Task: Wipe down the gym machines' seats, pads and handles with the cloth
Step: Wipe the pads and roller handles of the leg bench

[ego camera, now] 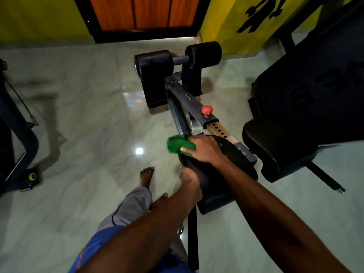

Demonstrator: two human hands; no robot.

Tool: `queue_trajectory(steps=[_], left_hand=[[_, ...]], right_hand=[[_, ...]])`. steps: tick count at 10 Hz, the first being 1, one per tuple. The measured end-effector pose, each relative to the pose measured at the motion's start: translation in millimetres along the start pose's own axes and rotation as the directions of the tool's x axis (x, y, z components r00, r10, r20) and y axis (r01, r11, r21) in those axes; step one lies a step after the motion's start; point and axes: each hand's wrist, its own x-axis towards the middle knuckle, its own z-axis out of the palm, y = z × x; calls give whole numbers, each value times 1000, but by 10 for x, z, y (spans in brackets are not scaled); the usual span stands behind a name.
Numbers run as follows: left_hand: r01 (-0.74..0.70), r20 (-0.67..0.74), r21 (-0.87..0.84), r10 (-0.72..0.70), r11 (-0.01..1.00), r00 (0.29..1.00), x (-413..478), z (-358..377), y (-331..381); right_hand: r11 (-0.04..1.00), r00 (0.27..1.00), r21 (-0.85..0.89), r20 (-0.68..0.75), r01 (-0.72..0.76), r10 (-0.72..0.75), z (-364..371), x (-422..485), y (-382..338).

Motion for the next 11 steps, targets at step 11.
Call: queue_trajectory(steps=[11], left_hand=[[0,-193,186,36,983,980,372,-91,-235]], right_hand=[[924,928,174,222,-340,299,-408,-465,952]])
